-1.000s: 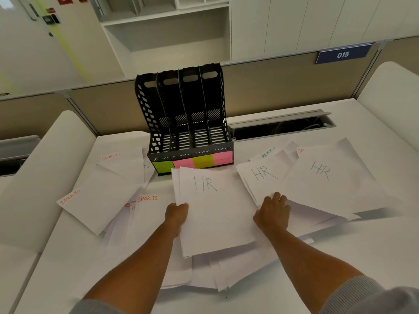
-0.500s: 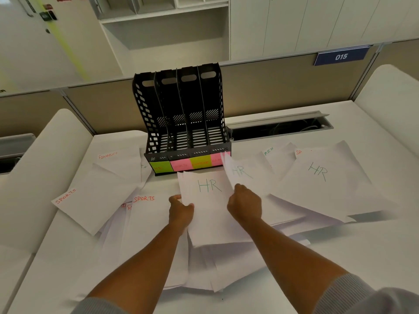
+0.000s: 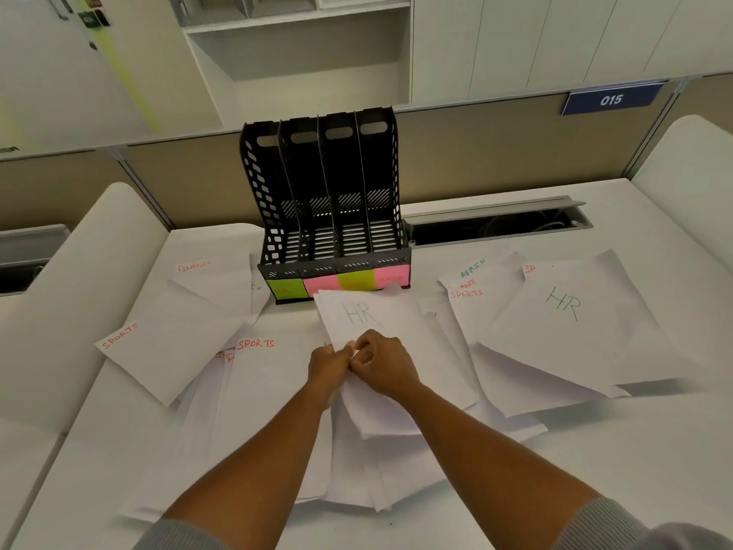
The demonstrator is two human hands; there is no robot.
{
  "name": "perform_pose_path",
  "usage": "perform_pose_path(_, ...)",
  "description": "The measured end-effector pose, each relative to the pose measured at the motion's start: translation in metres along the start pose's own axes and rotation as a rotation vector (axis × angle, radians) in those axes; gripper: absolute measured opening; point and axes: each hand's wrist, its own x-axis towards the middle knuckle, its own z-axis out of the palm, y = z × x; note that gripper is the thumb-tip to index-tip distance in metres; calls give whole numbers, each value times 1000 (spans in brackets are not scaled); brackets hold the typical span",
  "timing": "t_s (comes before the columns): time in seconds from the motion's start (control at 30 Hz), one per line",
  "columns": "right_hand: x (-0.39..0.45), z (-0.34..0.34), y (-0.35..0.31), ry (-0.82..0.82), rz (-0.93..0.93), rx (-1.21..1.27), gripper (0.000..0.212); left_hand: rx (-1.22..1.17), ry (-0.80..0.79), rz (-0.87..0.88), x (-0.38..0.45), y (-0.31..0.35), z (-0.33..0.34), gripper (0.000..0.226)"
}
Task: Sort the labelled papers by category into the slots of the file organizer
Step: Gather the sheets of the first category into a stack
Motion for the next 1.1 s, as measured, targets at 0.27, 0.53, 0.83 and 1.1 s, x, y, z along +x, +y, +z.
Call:
perform_pose_path(0.27, 2, -35, 38, 357, 333, 22, 69, -93, 35, 2, 4, -2, -23, 55)
perform_pose_path(0.53, 2, -58, 61, 285, 509, 341, 74, -145, -8, 52, -1, -3, -40, 77)
perform_pose_path(0.83, -6, -59, 60, 256, 429, 401, 41, -102, -152, 32, 0, -5, -41, 56)
perform_pose_path(1.1, -14, -90, 79, 526, 527, -356, 43, 5, -156, -21, 5, -14, -27, 39)
